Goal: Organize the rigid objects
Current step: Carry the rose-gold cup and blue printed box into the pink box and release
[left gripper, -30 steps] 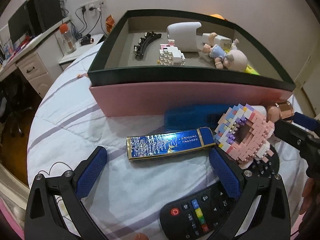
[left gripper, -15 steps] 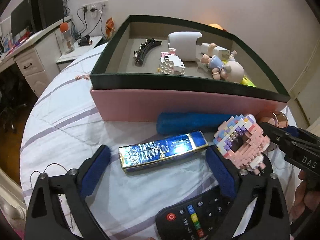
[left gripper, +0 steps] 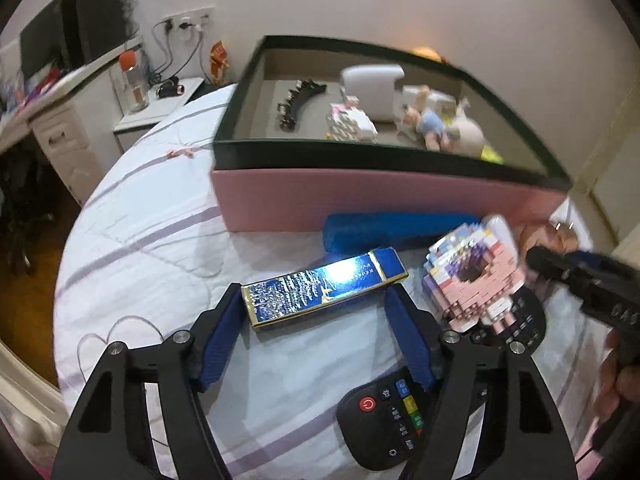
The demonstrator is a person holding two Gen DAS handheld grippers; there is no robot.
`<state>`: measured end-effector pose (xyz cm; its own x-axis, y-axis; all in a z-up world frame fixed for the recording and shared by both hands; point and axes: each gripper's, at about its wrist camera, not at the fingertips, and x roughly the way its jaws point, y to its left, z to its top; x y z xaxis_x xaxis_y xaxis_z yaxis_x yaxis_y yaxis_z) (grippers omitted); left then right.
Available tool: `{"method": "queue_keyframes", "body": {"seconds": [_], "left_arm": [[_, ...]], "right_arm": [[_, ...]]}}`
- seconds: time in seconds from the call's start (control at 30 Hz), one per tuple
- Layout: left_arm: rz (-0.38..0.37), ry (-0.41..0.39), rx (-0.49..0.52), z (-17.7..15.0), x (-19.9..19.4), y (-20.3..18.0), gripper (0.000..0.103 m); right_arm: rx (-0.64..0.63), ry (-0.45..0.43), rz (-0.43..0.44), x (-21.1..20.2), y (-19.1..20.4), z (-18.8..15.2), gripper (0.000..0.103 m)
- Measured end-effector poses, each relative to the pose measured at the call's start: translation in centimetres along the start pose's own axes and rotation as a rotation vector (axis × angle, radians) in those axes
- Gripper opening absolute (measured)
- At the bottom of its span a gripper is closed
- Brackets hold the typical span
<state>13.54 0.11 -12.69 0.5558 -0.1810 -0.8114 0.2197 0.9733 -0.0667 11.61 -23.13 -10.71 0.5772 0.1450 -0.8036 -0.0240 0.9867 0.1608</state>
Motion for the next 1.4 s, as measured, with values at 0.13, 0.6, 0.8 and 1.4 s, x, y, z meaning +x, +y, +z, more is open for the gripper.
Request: {"method": "queue_keyframes", "body": {"seconds": [0.13, 0.6, 0.8, 1.4], "left_arm": [[-0.015, 0.017, 0.035, 0.7, 0.7, -0.5, 0.099], [-0.097, -0.016, 0.034, -0.3, -0.6, 0.6, 0.082], [-0.084, -0.023, -0.007, -0.7, -1.9, 1.4, 0.082], [-0.073, -0.172, 0.032, 6.0, -8.0, 0.8, 0.082]], "right_arm": [[-0.002, 0.002, -0.002, 0.0, 0.1, 0.1, 0.057], [-0.001, 0.004, -0.002, 0.0, -0.1, -0.1, 0.057], [-0.001, 0.000, 0.007, -0.4, -0.1, -0.2, 0.056], [-0.092, -0.120, 0.068, -6.2, 3.2, 4.4, 0.056]]}}
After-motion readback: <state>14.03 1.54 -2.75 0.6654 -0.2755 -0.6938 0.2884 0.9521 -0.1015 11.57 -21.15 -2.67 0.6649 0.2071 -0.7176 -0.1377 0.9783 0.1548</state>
